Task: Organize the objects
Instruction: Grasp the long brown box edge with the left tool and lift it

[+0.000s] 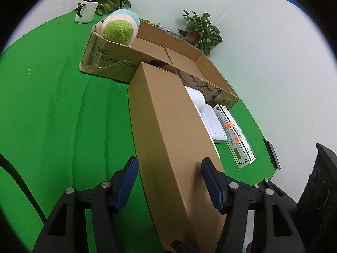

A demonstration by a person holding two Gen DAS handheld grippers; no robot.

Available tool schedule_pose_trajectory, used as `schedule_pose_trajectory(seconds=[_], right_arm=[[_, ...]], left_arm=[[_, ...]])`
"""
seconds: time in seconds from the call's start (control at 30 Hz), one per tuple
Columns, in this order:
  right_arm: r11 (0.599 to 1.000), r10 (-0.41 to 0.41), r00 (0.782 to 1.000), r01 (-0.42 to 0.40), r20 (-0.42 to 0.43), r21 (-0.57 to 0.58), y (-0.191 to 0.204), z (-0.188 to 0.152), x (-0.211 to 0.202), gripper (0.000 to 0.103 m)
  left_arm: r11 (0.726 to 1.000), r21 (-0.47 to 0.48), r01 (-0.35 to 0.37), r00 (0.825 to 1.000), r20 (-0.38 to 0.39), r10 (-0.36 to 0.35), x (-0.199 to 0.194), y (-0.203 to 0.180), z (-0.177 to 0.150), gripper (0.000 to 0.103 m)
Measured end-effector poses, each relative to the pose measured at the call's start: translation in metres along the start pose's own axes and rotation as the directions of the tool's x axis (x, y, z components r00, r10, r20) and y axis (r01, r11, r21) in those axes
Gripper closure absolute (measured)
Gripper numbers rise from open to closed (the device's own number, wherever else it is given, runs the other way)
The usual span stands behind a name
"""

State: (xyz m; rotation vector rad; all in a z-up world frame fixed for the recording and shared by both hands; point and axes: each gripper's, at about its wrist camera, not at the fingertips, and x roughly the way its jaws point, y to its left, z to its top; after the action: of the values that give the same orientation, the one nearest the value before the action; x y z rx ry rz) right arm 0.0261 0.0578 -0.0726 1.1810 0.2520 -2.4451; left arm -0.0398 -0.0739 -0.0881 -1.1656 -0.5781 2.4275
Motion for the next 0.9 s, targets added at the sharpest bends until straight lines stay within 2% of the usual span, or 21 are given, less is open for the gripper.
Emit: schedule_pose_trajectory(seconds=[0.07, 0.17, 0.23, 0.3, 0.4, 0.5, 0.63, 0.7, 0.8, 0.9], right_arm=[[0.999, 0.036, 0.999, -0.036, 0.007, 0.037, -0.005, 0.0, -0.002, 0.009], [0.985, 0.131, 0.991, -0.132, 0.017, 0.115, -0.015, 0.001, -0.004, 0.01], [0.955, 0.233, 0.972, -0.235, 0.032, 0.183, -0.025, 0.0, -0.003, 0.01], [0.898, 0.353, 0.934, -0.354, 0.049, 0.26, -0.034, -0.002, 0.0, 0.011], [0.836, 0.452, 0.889, -0.45, 0.072, 0.315, -0.041, -0.006, 0.007, 0.011], [0.793, 0.505, 0.859, -0.501, 0.085, 0.346, -0.048, -0.009, 0.012, 0.012], [0.763, 0.539, 0.838, -0.528, 0.085, 0.373, -0.057, -0.011, 0.015, 0.011], [0.77, 0.527, 0.846, -0.517, 0.085, 0.374, -0.062, -0.009, 0.016, 0.007], [0.796, 0.497, 0.863, -0.495, 0.092, 0.348, -0.067, -0.009, 0.009, 0.007], [0.839, 0.445, 0.89, -0.452, 0.096, 0.303, -0.065, -0.009, -0.002, 0.007]], left_arm=[[1.0, -0.003, -0.004, 1.0, 0.006, 0.004, -0.006, 0.0, -0.001, 0.042], [0.999, -0.038, 0.008, 1.0, 0.016, -0.008, -0.016, 0.008, -0.001, 0.041], [0.998, -0.057, 0.006, 1.0, 0.017, -0.005, -0.023, 0.013, -0.001, 0.032], [0.997, -0.076, 0.002, 1.0, 0.014, -0.001, -0.027, 0.018, -0.002, 0.029], [0.996, -0.086, 0.002, 1.0, 0.011, -0.001, -0.028, 0.018, -0.003, 0.029], [0.998, -0.054, -0.028, 0.999, 0.022, 0.029, -0.029, 0.008, -0.002, 0.036], [0.997, -0.04, -0.07, 0.997, 0.012, 0.071, -0.03, -0.001, 0.002, 0.037], [0.995, -0.033, -0.097, 0.995, 0.003, 0.097, -0.028, -0.007, 0.002, 0.037], [0.99, -0.009, -0.142, 0.99, -0.009, 0.142, -0.024, -0.017, 0.003, 0.037], [0.986, 0.008, -0.167, 0.986, -0.019, 0.167, -0.019, -0.027, 0.005, 0.037]])
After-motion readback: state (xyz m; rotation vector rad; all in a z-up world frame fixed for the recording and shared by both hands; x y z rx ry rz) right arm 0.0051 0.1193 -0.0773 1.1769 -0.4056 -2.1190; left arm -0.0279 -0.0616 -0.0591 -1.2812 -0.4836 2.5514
